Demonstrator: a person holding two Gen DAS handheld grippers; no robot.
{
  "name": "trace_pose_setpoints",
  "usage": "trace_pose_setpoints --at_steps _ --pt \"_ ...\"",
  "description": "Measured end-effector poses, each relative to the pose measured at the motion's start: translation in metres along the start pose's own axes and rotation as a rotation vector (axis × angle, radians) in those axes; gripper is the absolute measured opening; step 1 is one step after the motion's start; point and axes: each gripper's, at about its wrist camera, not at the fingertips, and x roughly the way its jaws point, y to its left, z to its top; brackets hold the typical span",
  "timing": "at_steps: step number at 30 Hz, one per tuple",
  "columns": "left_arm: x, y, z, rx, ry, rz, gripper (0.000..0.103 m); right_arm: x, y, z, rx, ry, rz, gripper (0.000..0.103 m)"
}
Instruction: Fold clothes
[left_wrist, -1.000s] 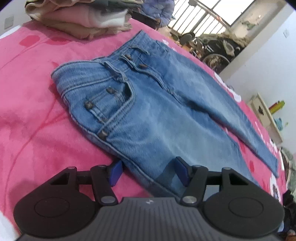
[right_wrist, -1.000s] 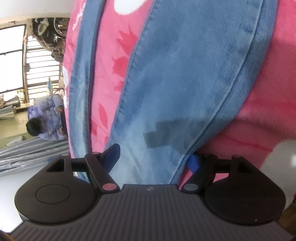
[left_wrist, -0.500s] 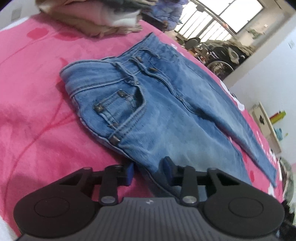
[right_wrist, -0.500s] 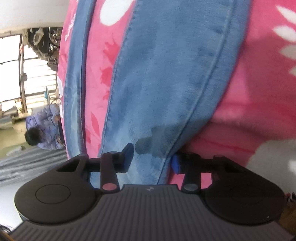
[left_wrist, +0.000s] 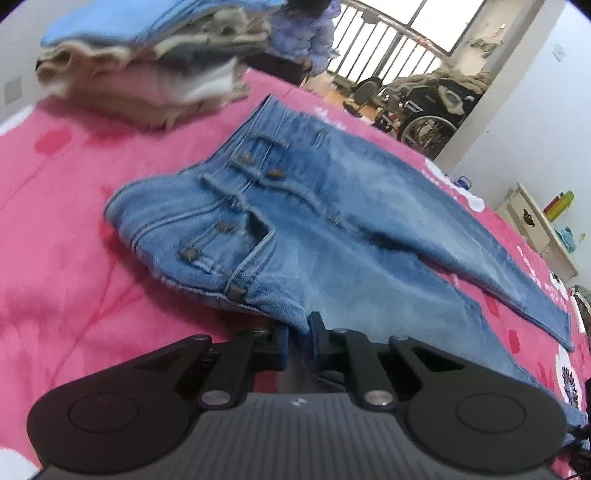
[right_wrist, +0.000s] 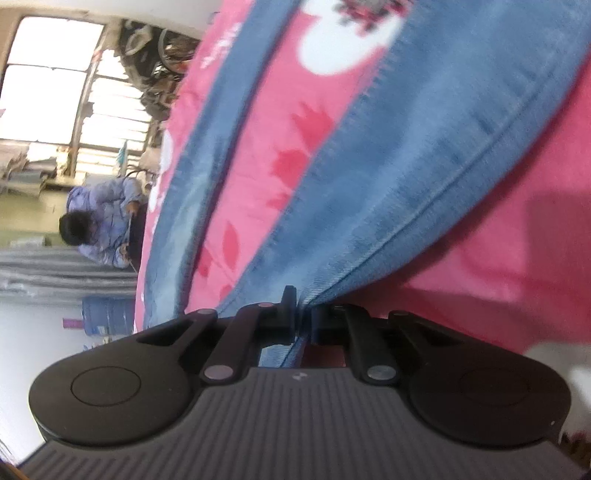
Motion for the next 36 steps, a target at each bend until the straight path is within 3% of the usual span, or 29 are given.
trace_pose_setpoints --at_steps 13,23,36 --pt "0.016 -0.037 0.035 0.175 -0.188 -0.031 0.010 0.024 0.072 0.050 -0.324 -0.090 0.020 0.006" --pt "0.045 -0.066 0.072 0.222 -0.322 -0.049 0.010 0.054 0.132 0.092 -0.487 -0.150 0.043 0.006" --pt "0.104 -0.091 0.115 0.232 -0.361 -0.018 0.010 0.114 0.193 0.143 -0.569 -0.183 0.058 0.006"
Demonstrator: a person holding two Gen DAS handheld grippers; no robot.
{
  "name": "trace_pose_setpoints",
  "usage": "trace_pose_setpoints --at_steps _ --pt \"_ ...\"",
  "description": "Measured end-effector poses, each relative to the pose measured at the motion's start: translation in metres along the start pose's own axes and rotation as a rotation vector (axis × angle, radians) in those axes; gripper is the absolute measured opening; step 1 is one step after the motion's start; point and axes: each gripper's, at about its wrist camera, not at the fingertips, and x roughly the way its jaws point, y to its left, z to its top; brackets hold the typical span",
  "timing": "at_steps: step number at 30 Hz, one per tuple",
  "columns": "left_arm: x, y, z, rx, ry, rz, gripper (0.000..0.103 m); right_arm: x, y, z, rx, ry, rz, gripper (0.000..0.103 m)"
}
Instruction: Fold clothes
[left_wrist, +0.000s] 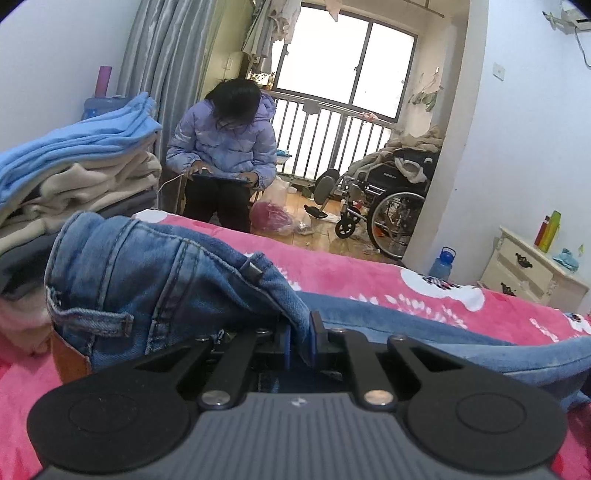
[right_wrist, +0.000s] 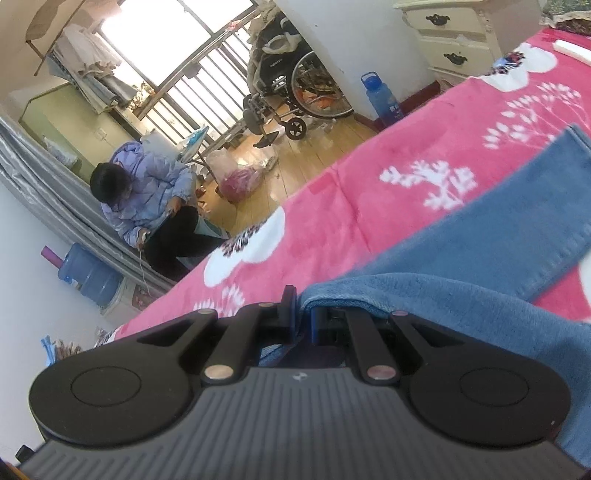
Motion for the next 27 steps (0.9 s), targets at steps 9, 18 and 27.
trace_pose_setpoints --at_steps 9,18,27 --pt "0.046 -0.005 0.008 0.039 0.050 0.019 0.010 0.051 -0.003 0.021 0.030 0.023 -0.027 0.006" --pt "0.091 0.014 0.014 -0.060 0.172 -0.010 0.014 0.093 -0.023 0.030 0.169 0.078 -0.024 0.007" --pt "0.094 0.066 0.023 -0.397 0.215 -0.152 0.030 0.095 -0.059 0.036 0.434 0.170 0.087 0.023"
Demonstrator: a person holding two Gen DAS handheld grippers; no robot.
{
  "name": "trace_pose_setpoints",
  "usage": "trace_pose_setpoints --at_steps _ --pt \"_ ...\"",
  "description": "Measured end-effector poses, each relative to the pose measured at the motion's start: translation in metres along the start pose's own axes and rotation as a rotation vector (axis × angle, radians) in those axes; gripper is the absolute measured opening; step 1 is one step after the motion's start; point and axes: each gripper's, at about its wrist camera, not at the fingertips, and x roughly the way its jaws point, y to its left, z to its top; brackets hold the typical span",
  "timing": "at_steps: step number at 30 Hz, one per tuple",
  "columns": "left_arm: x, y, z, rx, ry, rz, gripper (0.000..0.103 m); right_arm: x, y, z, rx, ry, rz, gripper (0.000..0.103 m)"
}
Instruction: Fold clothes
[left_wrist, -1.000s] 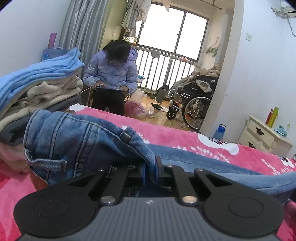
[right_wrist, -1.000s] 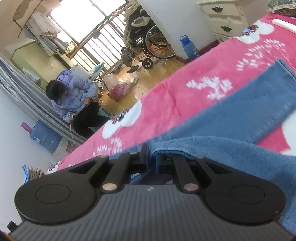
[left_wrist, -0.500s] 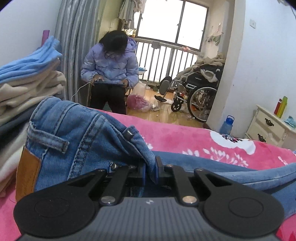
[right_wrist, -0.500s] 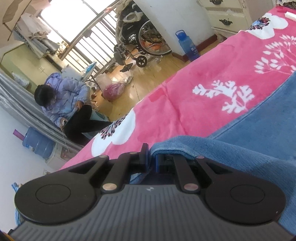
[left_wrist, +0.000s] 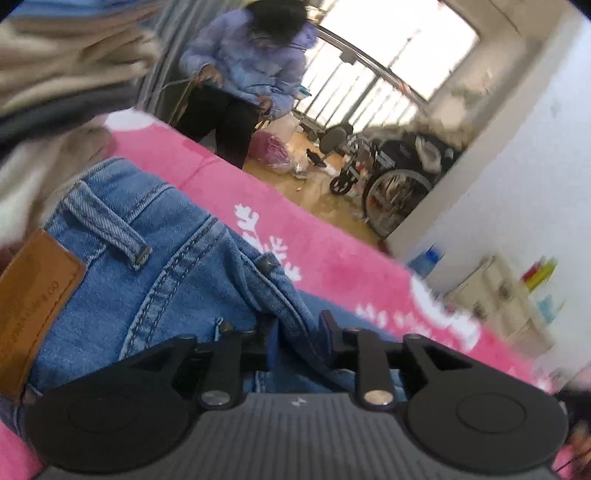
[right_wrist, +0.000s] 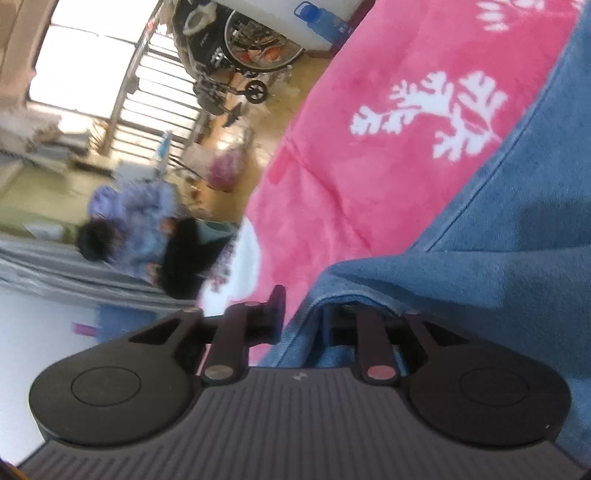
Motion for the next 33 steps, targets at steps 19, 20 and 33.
trace_pose_setpoints --at_steps 19,20,33 --pt "-0.091 0.005 0.002 0.150 -0.073 0.050 0.050 -0.110 0.124 -0.128 -0.770 -0.073 -0.303 0.041" --pt "-0.100 0.006 -0.001 0.158 -0.054 0.055 0.050 -0.105 0.135 -0.146 -0.814 -0.013 -0.273 0.041" --pt "-0.101 0.082 -0.051 -0.202 0.087 0.033 0.071 -0.007 0.040 -0.234 -0.016 0.395 0.049 0.062"
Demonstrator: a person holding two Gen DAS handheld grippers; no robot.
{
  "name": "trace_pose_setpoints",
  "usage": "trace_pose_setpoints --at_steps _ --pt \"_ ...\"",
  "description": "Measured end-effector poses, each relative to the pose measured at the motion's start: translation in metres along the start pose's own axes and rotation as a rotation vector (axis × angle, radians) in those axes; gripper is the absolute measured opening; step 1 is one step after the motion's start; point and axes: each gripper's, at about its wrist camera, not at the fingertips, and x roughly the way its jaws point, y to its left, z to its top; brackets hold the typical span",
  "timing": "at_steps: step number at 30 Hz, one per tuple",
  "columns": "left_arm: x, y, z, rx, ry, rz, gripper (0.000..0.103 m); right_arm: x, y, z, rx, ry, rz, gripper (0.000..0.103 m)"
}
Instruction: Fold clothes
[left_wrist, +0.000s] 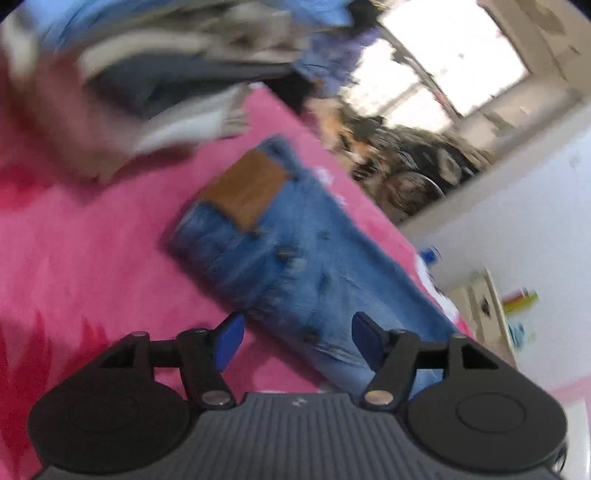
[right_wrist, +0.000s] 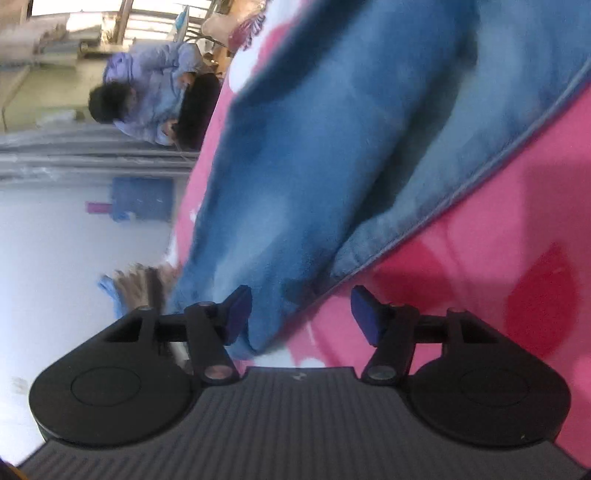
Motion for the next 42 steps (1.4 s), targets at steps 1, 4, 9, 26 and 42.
trace_pose_setpoints --at_steps 1,4,9,26,42 --pt "0.007 0.004 0.000 -0.019 -0.005 0.018 0.071 0.006 -0.003 0.000 0.022 -0.004 0.001 0.062" --pt "0.021 0.014 -0.001 -0.066 -0.028 0.019 0.072 0.015 -0.008 -0.003 0.082 -0.027 0.038 0.066" --pt "0.035 0.013 0.000 -0.071 -0.099 0.022 0.070 0.028 -0.001 0.004 0.081 -0.089 0.071 0.067" --pt "-0.043 -0.031 -0.012 0.128 -0.064 0.080 0.036 -0.039 0.021 -0.027 -0.095 -0.129 -0.008 0.005" --pt "-0.141 0.017 -0.053 0.352 0.041 0.198 0.059 -0.057 0.102 -0.115 -0.966 0.350 -0.412 0.035"
